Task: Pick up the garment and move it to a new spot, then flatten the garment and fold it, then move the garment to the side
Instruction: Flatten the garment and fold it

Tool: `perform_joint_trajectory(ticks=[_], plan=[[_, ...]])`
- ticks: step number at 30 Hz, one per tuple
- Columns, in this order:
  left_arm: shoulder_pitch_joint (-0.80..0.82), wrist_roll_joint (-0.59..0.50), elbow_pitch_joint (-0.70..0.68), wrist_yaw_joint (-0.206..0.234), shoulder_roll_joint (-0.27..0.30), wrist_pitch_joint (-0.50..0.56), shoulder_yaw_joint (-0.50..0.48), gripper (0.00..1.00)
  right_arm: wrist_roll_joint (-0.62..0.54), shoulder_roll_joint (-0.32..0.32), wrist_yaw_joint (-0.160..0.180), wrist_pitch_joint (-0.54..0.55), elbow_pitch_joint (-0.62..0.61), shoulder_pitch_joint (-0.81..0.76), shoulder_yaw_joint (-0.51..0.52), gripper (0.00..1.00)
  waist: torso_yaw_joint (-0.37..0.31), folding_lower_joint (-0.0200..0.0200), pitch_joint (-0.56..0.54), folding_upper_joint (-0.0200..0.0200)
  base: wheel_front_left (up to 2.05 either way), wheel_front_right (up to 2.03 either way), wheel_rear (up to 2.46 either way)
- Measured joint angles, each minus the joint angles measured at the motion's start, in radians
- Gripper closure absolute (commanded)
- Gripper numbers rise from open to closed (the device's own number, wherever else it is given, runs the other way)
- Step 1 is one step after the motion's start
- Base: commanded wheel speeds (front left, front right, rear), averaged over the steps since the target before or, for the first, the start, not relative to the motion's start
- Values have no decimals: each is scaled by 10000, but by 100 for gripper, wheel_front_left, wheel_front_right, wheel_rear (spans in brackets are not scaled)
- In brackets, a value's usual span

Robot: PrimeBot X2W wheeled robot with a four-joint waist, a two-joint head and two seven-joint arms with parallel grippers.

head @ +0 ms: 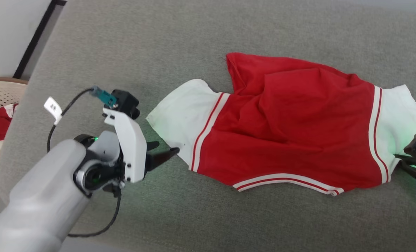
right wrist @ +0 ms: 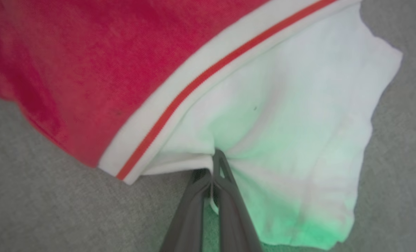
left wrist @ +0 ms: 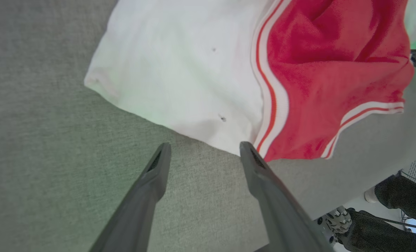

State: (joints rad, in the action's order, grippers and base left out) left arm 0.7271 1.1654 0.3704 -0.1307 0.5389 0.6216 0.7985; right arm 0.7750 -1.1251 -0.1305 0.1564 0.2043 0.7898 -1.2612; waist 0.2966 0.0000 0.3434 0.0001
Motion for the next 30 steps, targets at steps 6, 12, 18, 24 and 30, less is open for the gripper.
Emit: perform_joint_trajectory(ticks=[6, 12, 18, 24, 30], plan=[[546, 1035, 1519, 0, -836, 759, -138, 0, -115, 40, -25, 104, -148, 365, -2, 100, -223, 0, 311, 0, 0, 0, 0], [1211, 1158, 2685, -27, -1164, 1415, 104, 0, -186, 102, -50, 150, -267, 626, -19, 100, -410, 0, 567, 0, 0, 0, 0], [1474, 1300, 3141, -25, -1302, 1434, 222, 100, -203, 203, -50, 146, -295, 754, -17, 100, -578, 0, 673, 0, 0, 0, 0], [1284, 1779, 2932, -12, -1208, 932, 161, 100, -44, 437, -33, -395, 23, 759, -73, 100, -721, 0, 389, 0, 0, 0, 0], [778, 2249, 1835, -12, -696, -222, -209, 100, 186, 742, -29, -1302, 343, 367, 297, 100, -862, 0, -214, 0, 0, 0, 0]])
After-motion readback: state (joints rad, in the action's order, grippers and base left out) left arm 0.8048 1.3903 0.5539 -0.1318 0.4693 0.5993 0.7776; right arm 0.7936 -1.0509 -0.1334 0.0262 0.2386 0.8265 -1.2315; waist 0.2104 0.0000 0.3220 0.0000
